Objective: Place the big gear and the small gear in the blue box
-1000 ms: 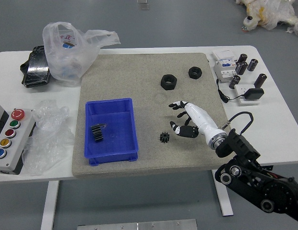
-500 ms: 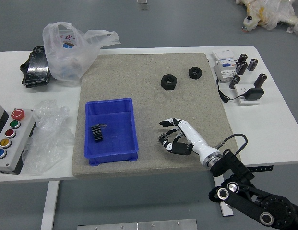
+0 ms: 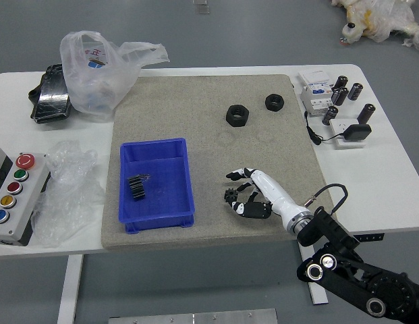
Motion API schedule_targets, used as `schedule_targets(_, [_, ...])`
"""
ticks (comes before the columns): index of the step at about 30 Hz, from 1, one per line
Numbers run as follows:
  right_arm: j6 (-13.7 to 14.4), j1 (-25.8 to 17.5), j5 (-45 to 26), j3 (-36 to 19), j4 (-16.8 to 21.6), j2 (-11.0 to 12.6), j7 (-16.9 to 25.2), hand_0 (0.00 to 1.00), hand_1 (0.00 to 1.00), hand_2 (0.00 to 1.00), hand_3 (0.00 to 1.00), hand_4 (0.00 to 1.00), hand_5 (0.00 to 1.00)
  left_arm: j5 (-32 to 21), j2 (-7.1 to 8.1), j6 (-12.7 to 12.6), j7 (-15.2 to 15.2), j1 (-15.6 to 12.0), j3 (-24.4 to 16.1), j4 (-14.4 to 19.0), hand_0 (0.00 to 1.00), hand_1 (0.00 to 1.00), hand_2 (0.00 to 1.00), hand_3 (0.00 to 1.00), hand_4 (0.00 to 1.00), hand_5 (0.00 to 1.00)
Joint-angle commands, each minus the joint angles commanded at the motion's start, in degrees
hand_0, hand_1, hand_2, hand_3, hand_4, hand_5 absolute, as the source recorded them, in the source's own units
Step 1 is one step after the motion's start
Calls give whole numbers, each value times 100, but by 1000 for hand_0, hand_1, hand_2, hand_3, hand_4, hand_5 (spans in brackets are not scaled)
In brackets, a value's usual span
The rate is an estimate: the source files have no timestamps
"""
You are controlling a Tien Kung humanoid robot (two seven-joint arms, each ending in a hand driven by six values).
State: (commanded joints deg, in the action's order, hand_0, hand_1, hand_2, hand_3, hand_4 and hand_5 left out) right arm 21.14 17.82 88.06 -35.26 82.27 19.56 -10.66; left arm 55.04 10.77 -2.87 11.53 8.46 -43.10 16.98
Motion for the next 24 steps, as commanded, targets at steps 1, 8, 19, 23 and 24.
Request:
schedule_targets(1, [-17, 21, 56, 10, 5, 11, -38, 386, 623, 763, 798, 834, 138, 2, 0, 0, 2, -2, -3, 0, 644, 542, 544, 651, 658, 161])
schedule_targets(8, [-122, 237, 242, 175, 14, 33, -215, 386, 625, 764, 799, 852, 149, 11, 6, 2, 9, 3, -13, 2, 644, 542, 544, 652, 658, 160])
schedule_targets(19, [-186, 481, 244, 494, -60, -22, -323, 382, 615, 637, 697, 619, 39, 24, 4, 6, 4, 5, -16, 5, 644, 542, 543, 651, 658, 160])
schedule_targets(23, [-168, 489, 297, 536, -117, -43, -361, 382, 615, 637, 697, 619, 39, 12, -1, 5, -1, 8, -3, 7, 644, 542, 543, 651, 658, 160])
schedule_targets(24, [-163, 489, 322, 543, -132, -48, -375, 382, 615, 637, 697, 619, 39, 10, -2, 5, -2, 9, -2, 7, 644, 542, 543, 651, 658, 160])
